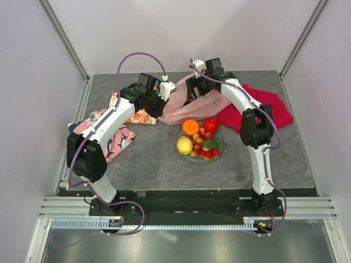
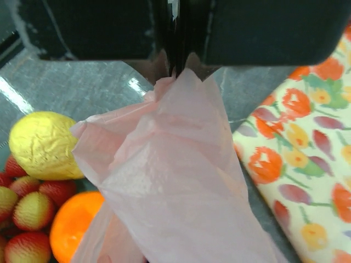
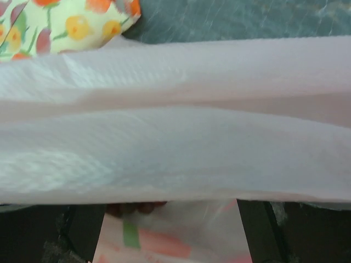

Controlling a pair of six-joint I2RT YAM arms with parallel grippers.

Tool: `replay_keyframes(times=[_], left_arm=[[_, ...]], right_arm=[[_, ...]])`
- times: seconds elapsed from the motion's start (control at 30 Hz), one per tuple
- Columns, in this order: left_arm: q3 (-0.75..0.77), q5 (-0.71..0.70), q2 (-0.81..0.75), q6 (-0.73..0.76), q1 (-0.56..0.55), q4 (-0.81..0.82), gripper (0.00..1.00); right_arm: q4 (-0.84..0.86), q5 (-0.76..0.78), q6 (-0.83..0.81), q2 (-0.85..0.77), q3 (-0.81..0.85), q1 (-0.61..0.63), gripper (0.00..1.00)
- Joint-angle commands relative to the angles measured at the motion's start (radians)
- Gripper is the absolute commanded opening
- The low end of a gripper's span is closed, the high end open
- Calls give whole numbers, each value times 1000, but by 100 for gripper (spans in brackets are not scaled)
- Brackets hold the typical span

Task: Take the fake fruits out of the plastic bag
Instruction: Adjust the plastic bag at the center of the board.

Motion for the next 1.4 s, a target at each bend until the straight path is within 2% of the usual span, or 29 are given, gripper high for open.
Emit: replay_keyframes(times=[0.0,0.07,0.1,0.13,0.23,0.33,0.37,0.43,0.47,0.57,0.63,0.7,0.8,0.83,0.87,0.93,0.97,1.0,1.13,1.37], left_arm=[[65,-89,-58,-42,2,118,2],[62,-93,-78,-41,0,160,2],[73,-92,-86,-38,-1,185,1],[82,-95,-81,-30,0,200,2],[163,-99,-2,-7,-1,260,2],[390,-92,167,-4,-1,248,2],[524,-75,208,-4,-1,242,2],[654,-60,323,5,-3,239,2],[776,-61,362,10,-4,234,2],[951,-64,445,33,-15,238,2],[964,-21,424,49,-20,240,2],[877,0,370,57,-21,249,2],[621,86,206,111,-21,258,2],[476,100,165,117,-21,265,2],[407,109,78,128,-21,252,2],[221,135,8,119,-21,219,2],[173,147,-35,99,-21,171,2],[129,167,-55,94,-24,148,2],[-39,183,-106,71,-35,128,2],[9,122,-60,-21,-53,217,2]], right_arm=[[38,35,45,104,134,0,94],[40,118,31,137,160,2,94],[40,229,31,139,162,-1,94],[44,277,34,138,144,-18,94],[90,315,53,95,75,-93,95],[99,299,39,84,134,-142,95],[99,307,13,99,166,-147,95],[113,339,-1,114,255,-152,96],[122,350,-7,115,274,-153,96],[149,385,-13,84,294,-156,97],[150,429,-12,28,252,-156,97],[150,451,-13,-23,154,-155,97],[141,405,-19,-179,-40,-155,98],[144,391,-21,-216,-111,-155,98],[153,317,-21,-256,-271,-155,97],[173,281,-24,-365,-431,-153,97],[179,279,-22,-390,-546,-150,97],[176,266,-10,-427,-586,-149,97],[156,235,1,-458,-651,-143,97],[175,95,-33,-353,-461,-103,94]])
